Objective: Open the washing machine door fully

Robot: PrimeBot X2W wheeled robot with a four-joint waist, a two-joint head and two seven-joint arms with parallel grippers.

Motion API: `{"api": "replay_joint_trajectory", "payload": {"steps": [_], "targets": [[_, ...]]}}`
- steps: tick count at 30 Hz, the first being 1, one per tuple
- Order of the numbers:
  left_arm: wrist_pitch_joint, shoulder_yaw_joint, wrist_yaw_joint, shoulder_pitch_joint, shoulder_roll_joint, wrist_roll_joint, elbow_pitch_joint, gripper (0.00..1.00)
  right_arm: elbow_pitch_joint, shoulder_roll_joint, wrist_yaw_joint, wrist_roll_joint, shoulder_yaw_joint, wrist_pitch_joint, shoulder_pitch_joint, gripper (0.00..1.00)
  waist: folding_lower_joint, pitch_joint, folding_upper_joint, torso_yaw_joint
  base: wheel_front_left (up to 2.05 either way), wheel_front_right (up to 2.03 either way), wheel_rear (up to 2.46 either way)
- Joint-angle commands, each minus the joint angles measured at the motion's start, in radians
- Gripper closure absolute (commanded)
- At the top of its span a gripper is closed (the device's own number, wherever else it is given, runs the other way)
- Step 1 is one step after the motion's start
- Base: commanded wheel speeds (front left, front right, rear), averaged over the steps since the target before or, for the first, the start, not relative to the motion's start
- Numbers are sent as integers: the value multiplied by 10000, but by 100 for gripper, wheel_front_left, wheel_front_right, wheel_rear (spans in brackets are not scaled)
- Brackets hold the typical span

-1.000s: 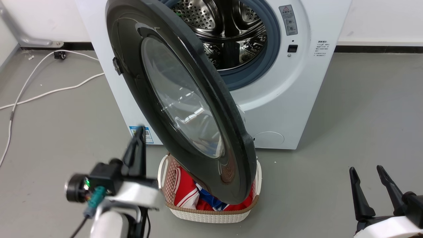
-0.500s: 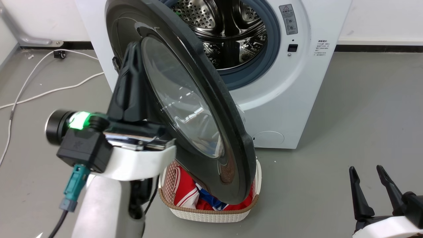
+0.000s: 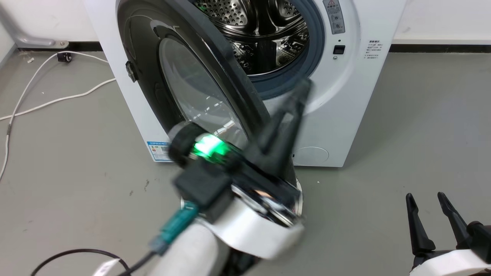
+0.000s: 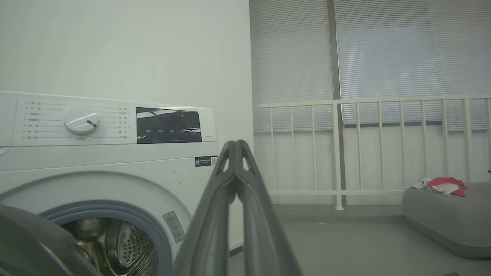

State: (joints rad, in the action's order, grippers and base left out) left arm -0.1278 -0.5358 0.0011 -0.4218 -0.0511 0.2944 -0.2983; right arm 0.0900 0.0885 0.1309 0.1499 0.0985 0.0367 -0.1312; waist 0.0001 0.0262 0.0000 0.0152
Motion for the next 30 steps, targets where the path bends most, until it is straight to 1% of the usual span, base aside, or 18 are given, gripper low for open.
{"api": "replay_joint_trajectory", "payload": {"steps": [1,2,3,9,14,20,23,30], "targets": [[295,-511,-46,214,4,251,106,100,6,-52,-2,58,34,-33,41,0,-1,15,0,-3,0,0,0],[444,-790,-83,300,3,379,166,100,-1,-56,-2,69,39,-51,33,0,-1,21,0,-1,0,0,0],[444,-790,-83,300,3,379,166,100,-1,-56,-2,69,39,-51,33,0,-1,21,0,-1,0,0,0],[1177,-2235,-360,790,4,933,560,100,-25,-93,-2,76,113,-112,-78,0,-1,11,0,27,0,0,0],[1779,-3200,-549,1158,3,1231,1111,100,44,-125,-2,98,140,-175,-68,0,-1,135,0,46,0,0,0],[2094,-3768,-652,1403,-20,1319,2106,100,50,-127,0,133,119,-218,41,0,-1,303,0,1,0,0,0],[2107,-3664,-394,1361,-86,1150,2748,100,23,-138,-2,186,119,-206,127,0,-1,407,0,-34,0,0,0],[1396,-2971,342,942,-90,827,3974,100,-159,-186,-2,280,65,-125,252,0,-1,576,0,-115,0,0,0]]}}
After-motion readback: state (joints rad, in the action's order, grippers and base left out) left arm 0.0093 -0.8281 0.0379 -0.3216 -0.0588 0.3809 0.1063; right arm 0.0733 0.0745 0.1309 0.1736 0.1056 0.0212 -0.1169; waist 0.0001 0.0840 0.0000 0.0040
